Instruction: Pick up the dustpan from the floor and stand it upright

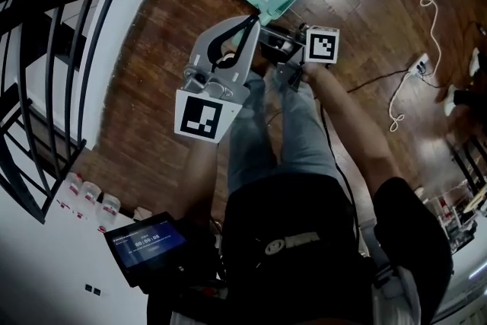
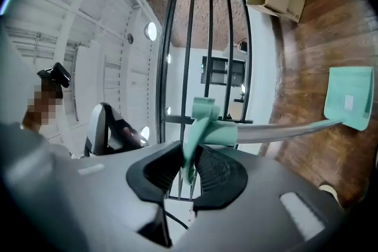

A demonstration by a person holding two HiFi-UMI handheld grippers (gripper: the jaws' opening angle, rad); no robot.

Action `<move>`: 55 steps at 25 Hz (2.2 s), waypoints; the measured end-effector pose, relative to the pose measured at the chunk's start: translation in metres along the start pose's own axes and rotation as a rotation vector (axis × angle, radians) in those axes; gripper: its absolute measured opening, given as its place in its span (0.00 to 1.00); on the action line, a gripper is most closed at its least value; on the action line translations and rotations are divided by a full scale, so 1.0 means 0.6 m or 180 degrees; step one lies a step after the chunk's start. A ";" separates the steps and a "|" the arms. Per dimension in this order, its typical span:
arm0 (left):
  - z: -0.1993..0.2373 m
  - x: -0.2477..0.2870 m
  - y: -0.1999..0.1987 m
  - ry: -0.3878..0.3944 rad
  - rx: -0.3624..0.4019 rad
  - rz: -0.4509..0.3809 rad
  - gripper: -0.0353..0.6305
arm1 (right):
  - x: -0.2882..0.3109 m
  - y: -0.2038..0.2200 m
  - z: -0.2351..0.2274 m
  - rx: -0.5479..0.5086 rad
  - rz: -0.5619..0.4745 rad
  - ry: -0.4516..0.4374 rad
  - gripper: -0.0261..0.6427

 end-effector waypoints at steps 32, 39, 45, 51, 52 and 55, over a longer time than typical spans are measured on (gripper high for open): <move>-0.013 -0.078 -0.162 -0.0072 0.0047 -0.0219 0.08 | -0.137 -0.009 0.147 -0.1398 0.0487 0.0960 0.38; -0.025 -0.170 -0.287 -0.0298 0.0396 -0.0579 0.08 | -0.085 -0.082 0.498 -0.3454 -0.0292 0.0696 0.34; -0.035 -0.211 -0.299 -0.0431 0.0393 -0.0625 0.08 | -0.021 -0.030 0.555 -0.4550 -0.0228 0.0876 0.04; -0.041 -0.234 -0.335 -0.0422 0.0295 -0.0669 0.08 | 0.016 0.005 0.605 -0.4650 -0.0004 0.0794 0.04; -0.037 -0.233 -0.340 -0.0424 0.0289 -0.0685 0.08 | 0.021 -0.002 0.610 -0.4651 -0.0017 0.0785 0.04; -0.027 -0.225 -0.352 -0.0414 0.0299 -0.0778 0.08 | 0.023 -0.026 0.622 -0.4704 -0.0102 0.0784 0.04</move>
Point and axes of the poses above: the fingertips, and each gripper's own axes: x forward along the fingers, z to its left, y out of its underside, the point moved 4 cm from there along -x, backward along the fingers, and after that the axes turned 7 degrees about z, right-handed, at the moved point
